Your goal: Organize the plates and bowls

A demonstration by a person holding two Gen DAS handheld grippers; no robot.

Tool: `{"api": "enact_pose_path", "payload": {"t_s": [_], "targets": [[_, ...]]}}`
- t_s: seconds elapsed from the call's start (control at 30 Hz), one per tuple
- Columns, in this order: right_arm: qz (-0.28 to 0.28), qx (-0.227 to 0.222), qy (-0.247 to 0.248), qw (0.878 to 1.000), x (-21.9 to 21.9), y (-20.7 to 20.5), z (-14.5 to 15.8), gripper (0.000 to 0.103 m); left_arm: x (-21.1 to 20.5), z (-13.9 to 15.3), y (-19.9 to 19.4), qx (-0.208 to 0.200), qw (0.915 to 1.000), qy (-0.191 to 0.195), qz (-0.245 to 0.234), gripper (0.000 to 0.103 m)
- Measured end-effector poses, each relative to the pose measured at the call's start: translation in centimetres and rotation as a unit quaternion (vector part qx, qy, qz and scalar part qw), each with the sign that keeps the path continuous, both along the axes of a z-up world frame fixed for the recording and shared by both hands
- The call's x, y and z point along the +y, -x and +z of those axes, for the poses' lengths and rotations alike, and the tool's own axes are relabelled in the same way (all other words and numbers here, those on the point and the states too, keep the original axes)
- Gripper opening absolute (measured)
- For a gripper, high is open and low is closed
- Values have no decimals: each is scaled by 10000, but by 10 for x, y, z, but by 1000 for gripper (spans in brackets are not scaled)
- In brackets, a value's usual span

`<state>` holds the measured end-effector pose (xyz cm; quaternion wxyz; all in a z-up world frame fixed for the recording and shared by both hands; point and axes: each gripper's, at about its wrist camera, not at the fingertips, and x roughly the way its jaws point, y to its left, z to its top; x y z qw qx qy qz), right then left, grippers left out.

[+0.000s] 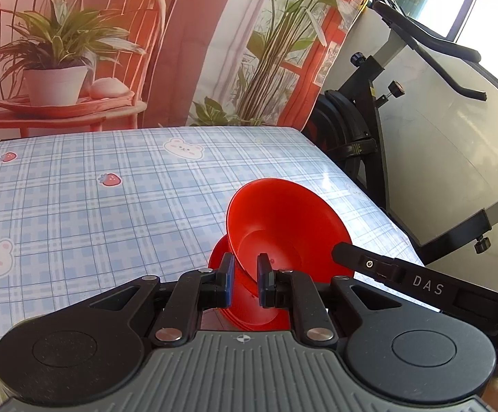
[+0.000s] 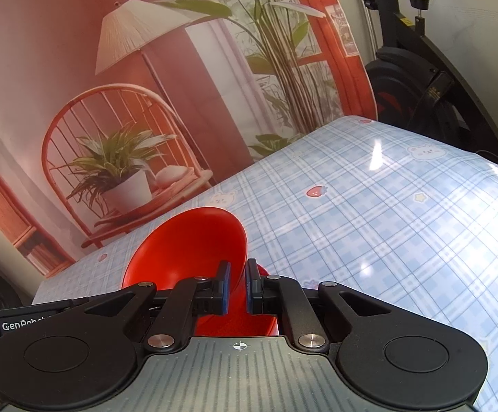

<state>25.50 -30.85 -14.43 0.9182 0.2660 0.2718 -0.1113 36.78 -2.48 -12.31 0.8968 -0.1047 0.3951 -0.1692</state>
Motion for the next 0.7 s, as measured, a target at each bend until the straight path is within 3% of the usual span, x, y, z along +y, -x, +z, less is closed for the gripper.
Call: {"api": "enact_pose_path", "payload": {"t_s": [0.7], "targets": [[56,249,-4,9997,4,-1,-20,9,-1,-17,-3,269,9994,-227,-33,15]]}}
